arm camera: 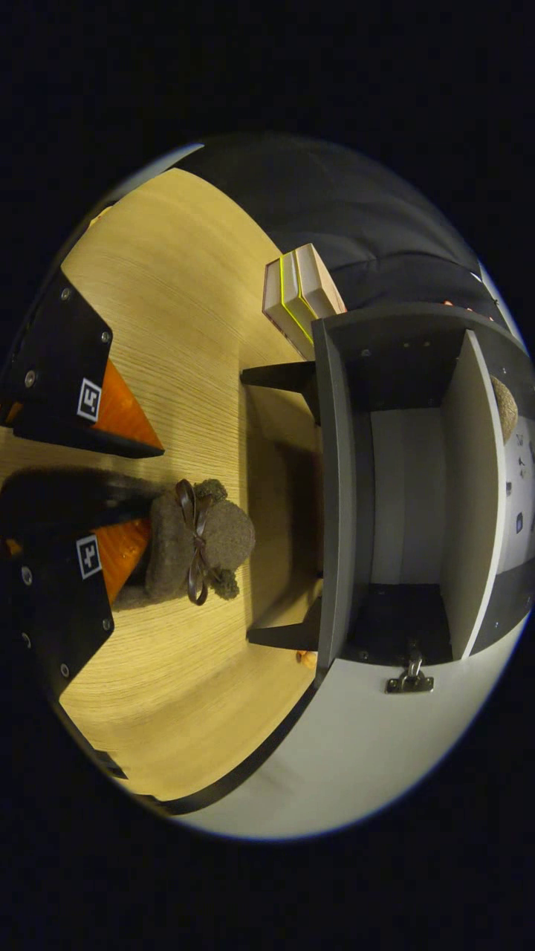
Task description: Open the shoe cabinet door, grab the shoes and put them into the shoe cabinet, then close the shoe cabinet door.
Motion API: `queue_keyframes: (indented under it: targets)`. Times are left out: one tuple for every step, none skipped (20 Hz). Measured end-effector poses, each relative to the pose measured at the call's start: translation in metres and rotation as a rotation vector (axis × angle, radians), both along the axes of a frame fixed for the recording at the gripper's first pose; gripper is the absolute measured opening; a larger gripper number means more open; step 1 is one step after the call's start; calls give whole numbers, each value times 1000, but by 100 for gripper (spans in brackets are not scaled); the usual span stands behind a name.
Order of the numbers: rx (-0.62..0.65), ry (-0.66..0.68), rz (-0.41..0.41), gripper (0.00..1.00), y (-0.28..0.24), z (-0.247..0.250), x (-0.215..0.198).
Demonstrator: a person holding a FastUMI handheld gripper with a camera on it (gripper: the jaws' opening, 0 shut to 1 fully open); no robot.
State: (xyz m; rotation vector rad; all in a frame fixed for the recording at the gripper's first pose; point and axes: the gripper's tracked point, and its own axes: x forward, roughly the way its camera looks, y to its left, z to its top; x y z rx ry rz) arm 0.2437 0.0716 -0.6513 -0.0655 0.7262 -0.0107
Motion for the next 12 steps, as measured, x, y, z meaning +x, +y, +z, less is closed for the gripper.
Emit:
queue_keyframes:
  targets:
    - [-5, -6, -8, 38, 0, -1, 4]
    - [-18, -10, -21, 35, -3, -4, 10]
    - [-31, -12, -32, 26, -6, -6, 13]
    - [-33, -9, -34, 20, -6, -8, 14]
    - [-39, -9, -31, 11, -5, -8, 15]
    - [-52, -6, -25, 10, -6, -7, 15]
    - [-66, -1, -20, 7, -6, -6, 14]
    - [-72, 7, -20, 6, -7, -5, 13]
    - [-73, 7, -23, 5, -8, 2, 11]
    - [-71, 6, -22, 5, -8, 10, 10]
    - [-65, 1, -25, 5, -8, 21, 8]
    - [-63, -2, -28, 5, -9, 32, 5]
